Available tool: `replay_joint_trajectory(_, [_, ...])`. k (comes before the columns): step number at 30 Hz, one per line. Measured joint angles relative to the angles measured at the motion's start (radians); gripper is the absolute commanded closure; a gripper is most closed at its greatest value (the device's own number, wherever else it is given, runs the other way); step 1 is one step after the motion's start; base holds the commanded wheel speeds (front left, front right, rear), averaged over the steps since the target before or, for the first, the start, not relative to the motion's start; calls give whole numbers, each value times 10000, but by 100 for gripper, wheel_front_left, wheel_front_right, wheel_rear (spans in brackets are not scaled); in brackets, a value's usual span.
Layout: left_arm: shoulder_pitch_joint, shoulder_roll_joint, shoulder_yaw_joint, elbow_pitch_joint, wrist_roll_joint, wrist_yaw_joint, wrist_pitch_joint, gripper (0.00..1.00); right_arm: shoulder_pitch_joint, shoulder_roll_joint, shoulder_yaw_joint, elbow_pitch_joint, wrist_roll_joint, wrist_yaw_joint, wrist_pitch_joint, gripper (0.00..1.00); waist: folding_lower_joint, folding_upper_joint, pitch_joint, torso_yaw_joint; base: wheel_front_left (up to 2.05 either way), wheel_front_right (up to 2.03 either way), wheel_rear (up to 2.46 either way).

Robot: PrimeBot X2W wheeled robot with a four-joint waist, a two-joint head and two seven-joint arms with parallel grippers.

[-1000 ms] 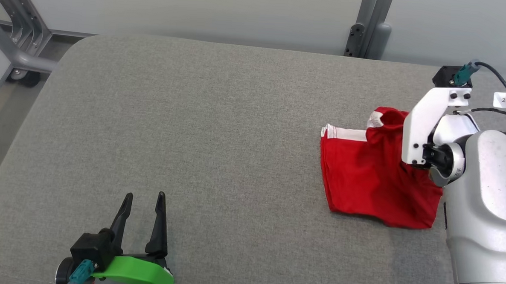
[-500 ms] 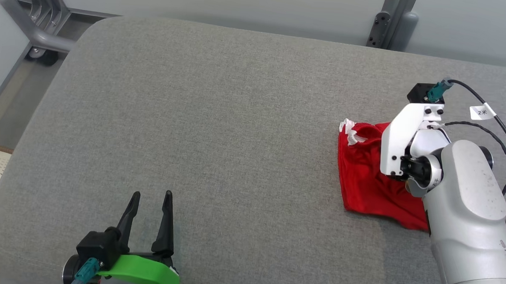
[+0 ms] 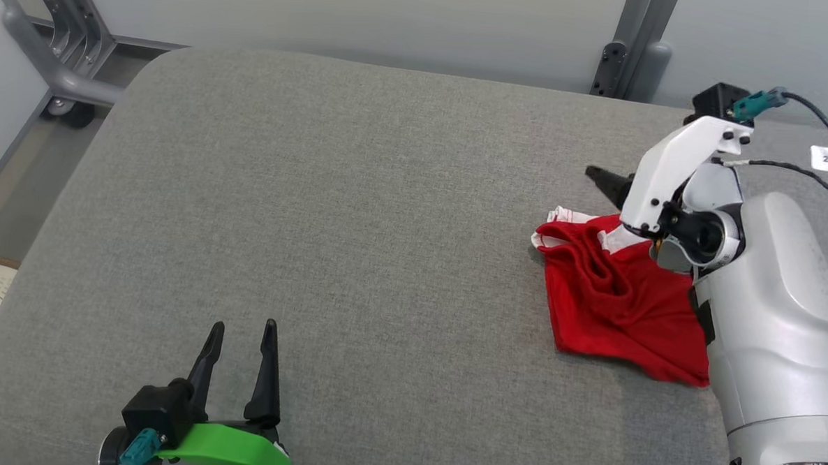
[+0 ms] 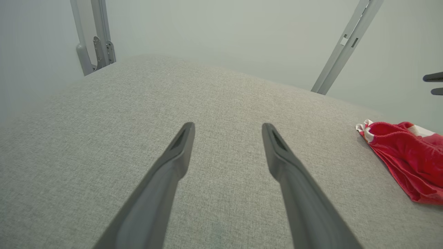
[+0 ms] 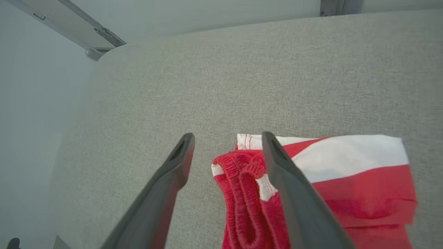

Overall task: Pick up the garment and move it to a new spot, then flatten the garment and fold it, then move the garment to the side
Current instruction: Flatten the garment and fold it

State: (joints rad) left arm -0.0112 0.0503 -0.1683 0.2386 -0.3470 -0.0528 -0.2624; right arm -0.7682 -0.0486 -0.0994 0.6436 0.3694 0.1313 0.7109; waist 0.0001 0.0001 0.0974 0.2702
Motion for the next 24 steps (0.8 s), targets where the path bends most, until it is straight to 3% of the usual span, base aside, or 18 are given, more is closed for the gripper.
replay_joint_trajectory(7, [223,0,17,23,148,-13,0,0,374,-8,-1214,-226,-1689,-2,-1584,0,-1,0,-473,-193,0,0,0])
replay_joint_trajectory(10, [261,0,12,23,150,-17,0,0,1122,-17,-1547,-414,-2679,-2,-1891,82,0,0,-627,-223,0,0,0])
replay_joint_trajectory(11, [279,0,19,19,150,-31,0,0,1438,-38,-1553,-554,-3112,-2,-2040,100,0,0,-667,-223,0,0,0])
replay_joint_trajectory(15, [361,0,63,-6,150,-58,0,0,2446,-23,-1452,-955,-3858,-2,-2391,100,-1,0,-677,-173,0,0,0])
replay_joint_trajectory(24, [346,0,100,-48,151,-100,0,0,3497,-4,-295,-1143,-3979,-2,-3110,100,-1,0,-417,-77,0,0,0])
